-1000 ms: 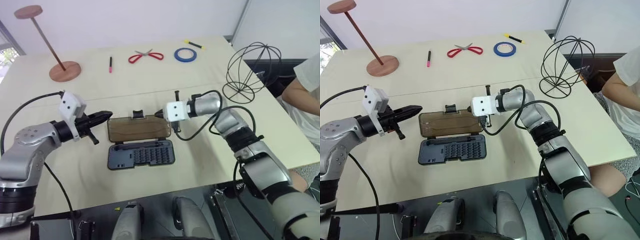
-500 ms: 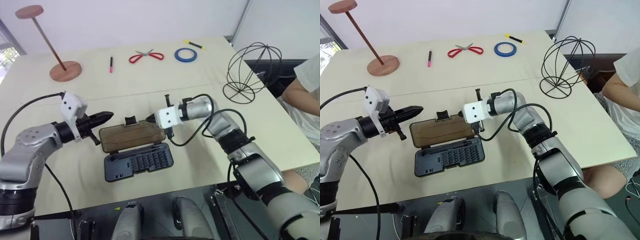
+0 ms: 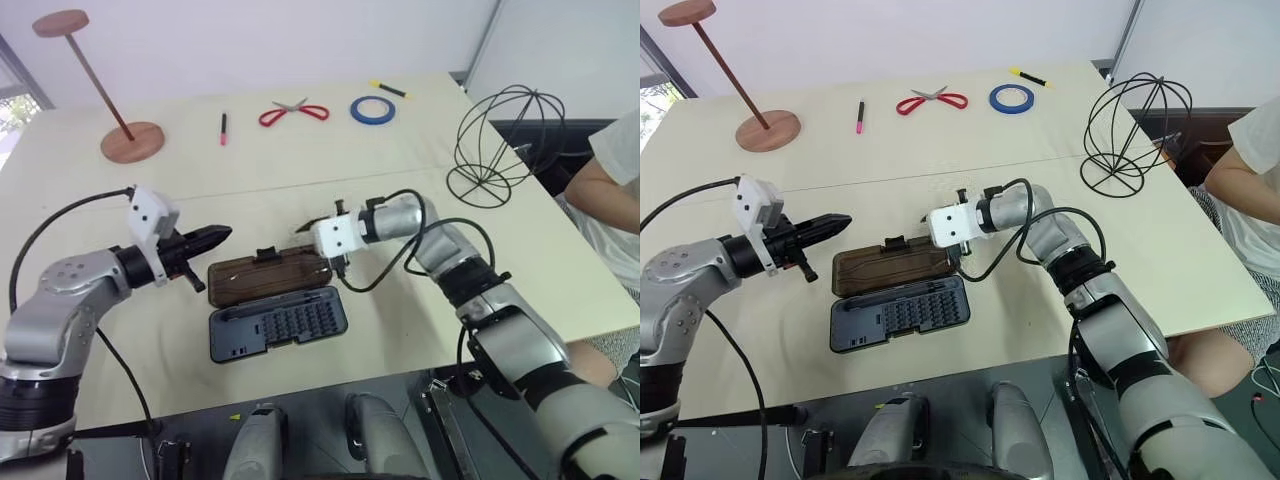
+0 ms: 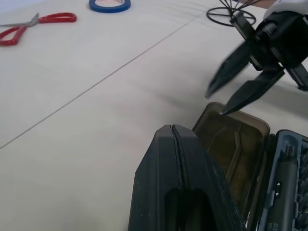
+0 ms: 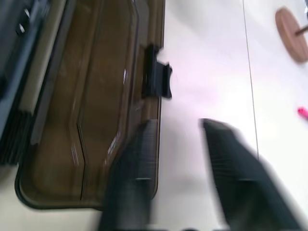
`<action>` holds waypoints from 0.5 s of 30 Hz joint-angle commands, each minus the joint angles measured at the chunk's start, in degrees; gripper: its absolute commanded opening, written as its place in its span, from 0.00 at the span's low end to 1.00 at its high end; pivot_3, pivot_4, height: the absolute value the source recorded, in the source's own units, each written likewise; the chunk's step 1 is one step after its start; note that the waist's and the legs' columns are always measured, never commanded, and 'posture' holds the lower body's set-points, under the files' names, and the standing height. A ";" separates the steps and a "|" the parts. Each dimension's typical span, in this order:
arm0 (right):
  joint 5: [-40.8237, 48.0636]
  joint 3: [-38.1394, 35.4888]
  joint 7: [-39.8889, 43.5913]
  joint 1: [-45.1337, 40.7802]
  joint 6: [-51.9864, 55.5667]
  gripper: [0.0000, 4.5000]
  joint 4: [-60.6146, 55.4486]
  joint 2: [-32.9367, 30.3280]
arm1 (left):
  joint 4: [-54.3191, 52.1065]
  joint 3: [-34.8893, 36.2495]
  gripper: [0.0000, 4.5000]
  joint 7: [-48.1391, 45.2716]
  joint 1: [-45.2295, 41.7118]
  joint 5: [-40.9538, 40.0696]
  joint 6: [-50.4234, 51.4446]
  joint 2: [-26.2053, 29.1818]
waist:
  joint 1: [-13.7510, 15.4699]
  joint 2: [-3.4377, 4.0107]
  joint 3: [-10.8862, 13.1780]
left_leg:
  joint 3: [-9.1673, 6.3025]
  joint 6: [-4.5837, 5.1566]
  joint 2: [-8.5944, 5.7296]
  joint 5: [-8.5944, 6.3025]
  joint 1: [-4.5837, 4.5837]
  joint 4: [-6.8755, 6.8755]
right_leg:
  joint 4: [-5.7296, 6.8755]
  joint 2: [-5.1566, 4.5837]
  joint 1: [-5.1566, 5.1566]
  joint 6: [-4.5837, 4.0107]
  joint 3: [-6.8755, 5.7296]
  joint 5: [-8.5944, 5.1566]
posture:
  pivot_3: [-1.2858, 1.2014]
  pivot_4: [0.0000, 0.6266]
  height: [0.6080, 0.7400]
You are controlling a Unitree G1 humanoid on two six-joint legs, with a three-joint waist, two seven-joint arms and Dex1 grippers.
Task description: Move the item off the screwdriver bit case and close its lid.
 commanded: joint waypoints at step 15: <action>12.82 -15.42 -4.45 7.84 31.75 1.00 -20.17 -2.69 | -16.58 5.67 0.05 -1.01 9.98 -11.85 11.38 5.13 | -0.02 0.00 0.00 | -0.03 0.01 0.00 0.00 0.00 0.00 | 0.01 0.01 0.00 -0.01 0.00 -0.01 | 0.52 0.24 1.00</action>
